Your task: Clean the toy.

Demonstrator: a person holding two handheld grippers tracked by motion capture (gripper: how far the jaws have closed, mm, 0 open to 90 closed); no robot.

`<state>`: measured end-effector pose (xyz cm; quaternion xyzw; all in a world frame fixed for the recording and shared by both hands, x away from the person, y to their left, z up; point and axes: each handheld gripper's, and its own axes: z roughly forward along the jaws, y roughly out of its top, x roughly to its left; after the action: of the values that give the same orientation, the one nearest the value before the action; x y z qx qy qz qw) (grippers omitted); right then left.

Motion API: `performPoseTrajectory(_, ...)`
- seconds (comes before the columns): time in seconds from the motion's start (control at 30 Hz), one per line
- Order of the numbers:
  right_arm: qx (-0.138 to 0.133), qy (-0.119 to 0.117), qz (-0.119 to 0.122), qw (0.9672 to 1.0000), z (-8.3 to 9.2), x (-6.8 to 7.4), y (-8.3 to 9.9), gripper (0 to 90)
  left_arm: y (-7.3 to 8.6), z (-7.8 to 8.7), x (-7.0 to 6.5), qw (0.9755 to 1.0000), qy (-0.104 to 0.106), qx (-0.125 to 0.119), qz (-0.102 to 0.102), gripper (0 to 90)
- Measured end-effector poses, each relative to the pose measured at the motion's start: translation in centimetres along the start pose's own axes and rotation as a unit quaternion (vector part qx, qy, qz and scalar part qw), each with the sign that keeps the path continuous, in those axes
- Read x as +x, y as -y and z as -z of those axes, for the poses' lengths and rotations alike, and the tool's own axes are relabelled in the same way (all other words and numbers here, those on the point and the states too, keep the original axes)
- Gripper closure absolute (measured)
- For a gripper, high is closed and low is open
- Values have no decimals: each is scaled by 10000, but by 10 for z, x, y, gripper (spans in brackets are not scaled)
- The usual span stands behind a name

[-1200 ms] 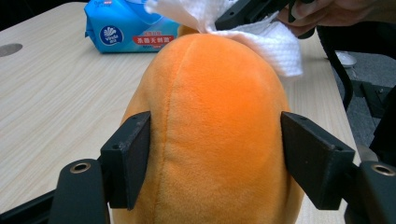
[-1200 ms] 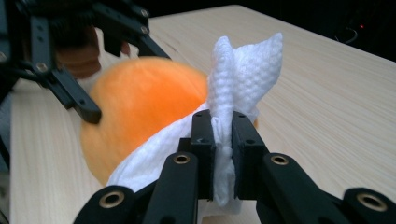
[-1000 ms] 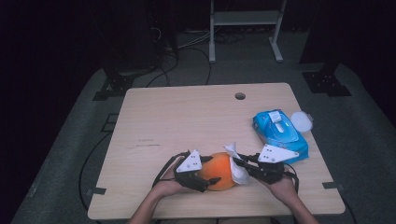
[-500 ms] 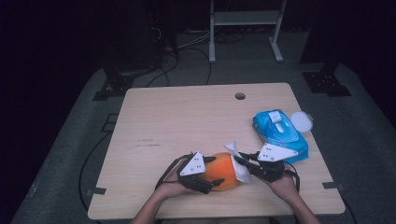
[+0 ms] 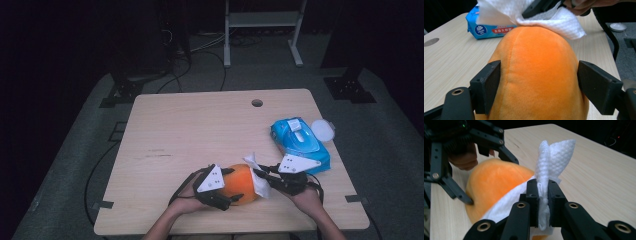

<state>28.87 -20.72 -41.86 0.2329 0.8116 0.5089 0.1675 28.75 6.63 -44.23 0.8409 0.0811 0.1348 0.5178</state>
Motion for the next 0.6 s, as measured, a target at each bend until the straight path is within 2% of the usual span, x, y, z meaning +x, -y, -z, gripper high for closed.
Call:
performPoseTrajectory(0.1, 105, 79, -109, 9999, 6, -5, 2, 805, -1, -1, 0, 10000, -5, 11, 52, 209)
performPoseTrajectory(0.17, -43, 11, -176, 9998, 9, -3, -1, 804, -3, -3, -1, 10000, 8, 2, 79, 193)
performPoseTrajectory(0.2, -140, -104, -180, 9997, 9, 1, -5, 804, -4, -4, -2, 9999, 22, -4, 149, 168)
performPoseTrajectory(0.27, -73, -169, 0, 9998, 4, 7, -8, 803, -6, -4, -1, 9999, 19, 63, 147, 91)
performPoseTrajectory(0.3, 19, -150, 115, 9998, 2, 8, -8, 803, -7, -2, 1, 9998, 24, 9, 177, 85)
performPoseTrajectory(0.37, 61, -255, 79, 9996, 0, 6, -4, 805, -8, 4, 8, 9990, 49, -115, 428, 73)
performPoseTrajectory(0.4, 70, -280, 49, 9996, 2, 4, -4, 805, -8, 5, 14, 9979, -72, -28, 643, 48)
performPoseTrajectory(0.43, 90, -293, 47, 9995, 4, 2, -3, 805, -6, 5, 17, 9969, -94, 49, 778, 29)
performPoseTrajectory(0.5, 66, -296, 11, 9995, 6, 0, 1, 804, 0, 0, 23, 9909, 113, 154, 1330, 34)
performPoseTrajectory(0.53, 66, -286, -11, 9996, 6, -1, 2, 804, 1, -2, 21, 9910, 115, 179, 1320, 57)
performPoseTrajectory(0.57, 93, -261, -25, 9996, 6, -2, 2, 803, 0, -2, 17, 9933, 48, 187, 1139, 74)
performPoseTrajectory(0.6, 104, -245, -48, 9996, 6, -2, 1, 804, -2, -2, 14, 9944, 5, 217, 1039, 114)
